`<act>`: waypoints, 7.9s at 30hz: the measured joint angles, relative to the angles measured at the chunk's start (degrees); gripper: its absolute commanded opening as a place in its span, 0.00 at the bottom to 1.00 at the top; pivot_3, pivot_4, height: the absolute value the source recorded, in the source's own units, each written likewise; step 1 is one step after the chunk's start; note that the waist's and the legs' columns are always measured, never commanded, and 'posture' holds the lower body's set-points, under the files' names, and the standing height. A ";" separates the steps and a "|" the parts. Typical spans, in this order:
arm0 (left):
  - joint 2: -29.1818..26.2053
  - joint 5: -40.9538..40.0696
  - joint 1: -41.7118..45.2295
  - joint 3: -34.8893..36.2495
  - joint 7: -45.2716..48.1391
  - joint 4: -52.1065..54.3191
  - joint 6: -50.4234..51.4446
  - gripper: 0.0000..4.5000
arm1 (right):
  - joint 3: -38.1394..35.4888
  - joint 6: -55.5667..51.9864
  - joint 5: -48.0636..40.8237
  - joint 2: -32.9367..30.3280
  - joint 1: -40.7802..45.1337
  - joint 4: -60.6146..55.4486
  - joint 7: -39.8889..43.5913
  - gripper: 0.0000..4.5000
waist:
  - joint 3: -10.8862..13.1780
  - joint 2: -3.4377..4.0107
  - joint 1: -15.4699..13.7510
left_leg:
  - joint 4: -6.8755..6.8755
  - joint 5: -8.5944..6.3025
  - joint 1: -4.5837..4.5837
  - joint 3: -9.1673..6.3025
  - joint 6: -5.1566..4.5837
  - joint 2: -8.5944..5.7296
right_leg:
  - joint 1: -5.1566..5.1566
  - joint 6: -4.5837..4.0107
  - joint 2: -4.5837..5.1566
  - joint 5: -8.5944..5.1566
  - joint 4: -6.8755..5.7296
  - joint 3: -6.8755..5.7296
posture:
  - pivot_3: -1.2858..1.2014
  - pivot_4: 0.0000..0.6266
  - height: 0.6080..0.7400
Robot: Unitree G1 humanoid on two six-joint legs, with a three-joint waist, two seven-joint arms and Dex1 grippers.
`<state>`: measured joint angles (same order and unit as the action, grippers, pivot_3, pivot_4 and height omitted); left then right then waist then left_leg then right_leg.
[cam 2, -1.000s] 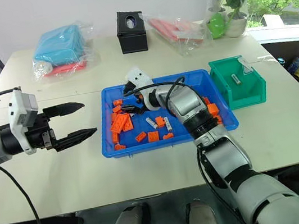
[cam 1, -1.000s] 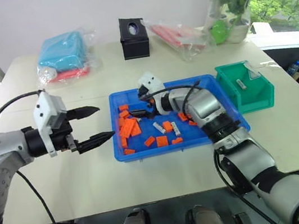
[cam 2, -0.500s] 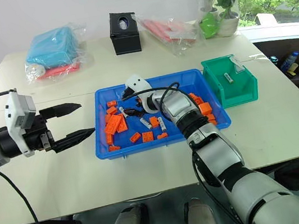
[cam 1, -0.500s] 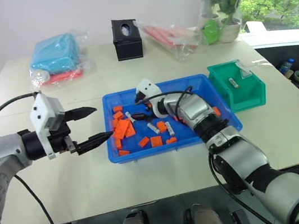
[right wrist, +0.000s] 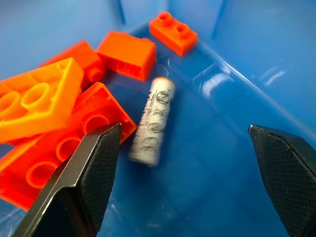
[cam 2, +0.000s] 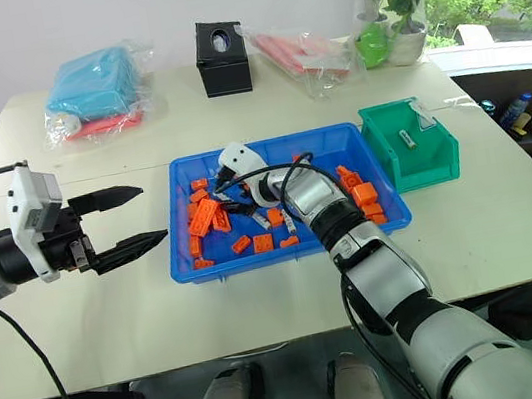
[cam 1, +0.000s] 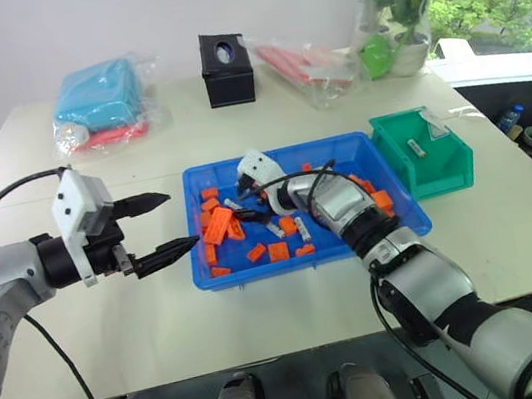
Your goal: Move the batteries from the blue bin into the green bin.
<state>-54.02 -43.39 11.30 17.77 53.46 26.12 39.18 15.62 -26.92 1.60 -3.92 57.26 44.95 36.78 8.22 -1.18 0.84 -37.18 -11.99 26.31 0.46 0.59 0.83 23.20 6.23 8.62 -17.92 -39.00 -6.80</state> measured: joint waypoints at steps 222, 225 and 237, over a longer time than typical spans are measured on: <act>10.97 5.04 6.97 -11.04 -2.44 -1.35 -4.27 1.00 | 20.14 -29.08 -14.77 -43.21 -5.30 -39.56 30.77 0.99 | -0.41 -0.24 -1.61 | -0.14 0.06 -0.05 1.57 -0.13 1.02 | 0.08 -0.40 0.02 0.83 0.95 -0.18 | 0.52 0.24 0.27; 11.03 4.28 6.27 -10.13 -3.36 -0.28 -3.77 1.00 | 22.33 -22.79 -11.60 -43.43 -3.26 -35.44 36.45 0.99 | -0.39 -0.20 -1.54 | -0.14 0.06 -0.05 1.59 -0.12 1.01 | 0.08 -0.40 0.03 0.83 0.95 -0.17 | 0.52 0.24 0.27; 11.40 0.74 2.45 -9.13 -7.43 4.47 -0.72 1.00 | 24.23 2.31 -1.74 -43.41 1.11 -22.06 54.06 0.99 | -0.37 -0.17 -1.55 | -0.16 0.06 -0.07 1.61 -0.10 1.01 | 0.07 -0.39 0.02 0.84 0.93 -0.17 | 0.52 0.24 0.27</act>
<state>-42.62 -42.65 13.75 8.63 46.03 30.59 38.46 39.84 -24.60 -0.14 -47.33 58.36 22.89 90.84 7.85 -1.35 -0.72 -37.34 -11.93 26.24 2.07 0.50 1.84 23.27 5.85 8.63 -17.08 -38.07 -6.97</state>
